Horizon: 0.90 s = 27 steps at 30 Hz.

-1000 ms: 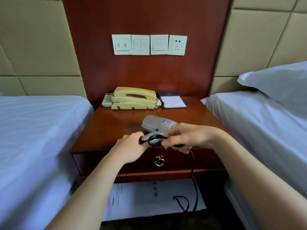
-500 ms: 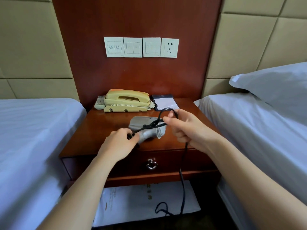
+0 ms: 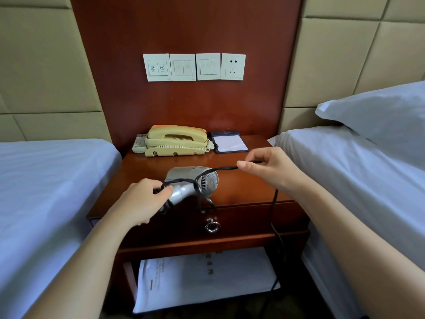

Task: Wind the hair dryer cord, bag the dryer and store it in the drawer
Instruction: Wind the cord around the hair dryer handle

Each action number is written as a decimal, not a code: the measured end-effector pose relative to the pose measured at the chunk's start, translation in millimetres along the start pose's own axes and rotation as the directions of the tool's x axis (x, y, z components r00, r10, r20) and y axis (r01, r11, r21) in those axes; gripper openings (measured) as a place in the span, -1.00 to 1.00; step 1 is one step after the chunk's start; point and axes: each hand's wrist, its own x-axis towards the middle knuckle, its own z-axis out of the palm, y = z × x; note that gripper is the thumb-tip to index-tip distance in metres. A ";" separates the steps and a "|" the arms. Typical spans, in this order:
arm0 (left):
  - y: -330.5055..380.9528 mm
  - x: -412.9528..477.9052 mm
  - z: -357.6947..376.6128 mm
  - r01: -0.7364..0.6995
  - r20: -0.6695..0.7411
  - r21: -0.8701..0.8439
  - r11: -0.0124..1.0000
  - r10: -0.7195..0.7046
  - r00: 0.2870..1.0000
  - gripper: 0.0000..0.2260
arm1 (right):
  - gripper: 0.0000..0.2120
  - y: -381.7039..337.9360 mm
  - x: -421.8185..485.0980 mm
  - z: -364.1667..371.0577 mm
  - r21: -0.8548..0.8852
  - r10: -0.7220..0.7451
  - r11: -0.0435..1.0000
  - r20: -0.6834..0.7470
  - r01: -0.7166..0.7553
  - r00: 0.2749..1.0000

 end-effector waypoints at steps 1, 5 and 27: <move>-1.8 -0.9 -1.0 0.003 -0.002 -0.004 1.000 -0.003 1.000 -0.67 | -0.68 1.2 0.1 -2.2 -0.030 -0.007 1.000 -0.010 0.006 1.000; -3.5 -3.5 -6.2 -0.003 -0.010 0.008 1.000 0.003 1.000 -0.67 | -0.60 9.6 3.1 -13.0 -0.204 -0.007 0.979 -0.124 -0.019 0.992; 6.3 -27.4 -21.1 0.112 0.412 -0.647 0.754 0.222 0.884 -0.72 | -0.54 77.1 -13.0 -49.2 -0.414 0.298 0.750 -0.485 -0.516 0.822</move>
